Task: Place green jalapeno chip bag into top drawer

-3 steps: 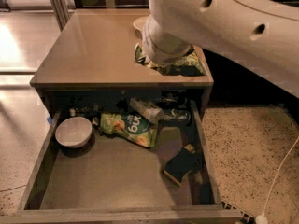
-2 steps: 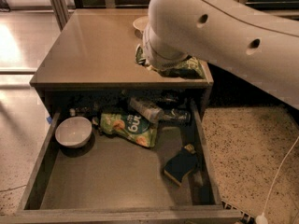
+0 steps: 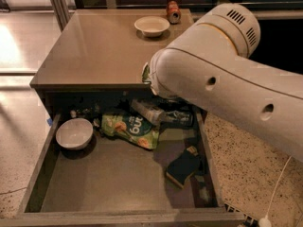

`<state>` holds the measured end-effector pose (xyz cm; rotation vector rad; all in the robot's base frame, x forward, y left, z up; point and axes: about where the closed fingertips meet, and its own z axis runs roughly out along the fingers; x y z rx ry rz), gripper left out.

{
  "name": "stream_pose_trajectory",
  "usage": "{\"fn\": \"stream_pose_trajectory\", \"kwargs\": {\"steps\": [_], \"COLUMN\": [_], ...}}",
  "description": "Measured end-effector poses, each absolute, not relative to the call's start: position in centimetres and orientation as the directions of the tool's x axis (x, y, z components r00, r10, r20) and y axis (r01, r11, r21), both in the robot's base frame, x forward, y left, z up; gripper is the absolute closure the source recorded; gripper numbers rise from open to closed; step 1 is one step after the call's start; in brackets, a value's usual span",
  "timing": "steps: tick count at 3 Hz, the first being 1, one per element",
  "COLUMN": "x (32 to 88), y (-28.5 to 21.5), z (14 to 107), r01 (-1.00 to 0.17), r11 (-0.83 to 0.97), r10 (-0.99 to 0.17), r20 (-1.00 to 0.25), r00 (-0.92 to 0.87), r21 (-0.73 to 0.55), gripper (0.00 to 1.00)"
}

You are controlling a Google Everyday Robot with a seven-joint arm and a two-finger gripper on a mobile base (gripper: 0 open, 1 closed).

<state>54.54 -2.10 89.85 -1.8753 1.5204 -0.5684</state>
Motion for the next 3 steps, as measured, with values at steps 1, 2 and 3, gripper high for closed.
{"fn": "stream_pose_trajectory", "kwargs": {"steps": [1,2,3], "x": [52.9,51.6,50.9], "y": [-2.0,-1.0,-0.6], "z": [88.3,85.5,84.9], "r01": [-0.703,-0.768,-0.779], "r11": [-0.117,-0.159,-0.193], "r10": [-0.967,-0.954,-0.943], "r20": [-0.081,-0.104,-0.105], "r00": [0.241,0.281,0.315], "r21": [-0.701,-0.621,-0.596], "gripper": [1.00,1.00,1.00]}}
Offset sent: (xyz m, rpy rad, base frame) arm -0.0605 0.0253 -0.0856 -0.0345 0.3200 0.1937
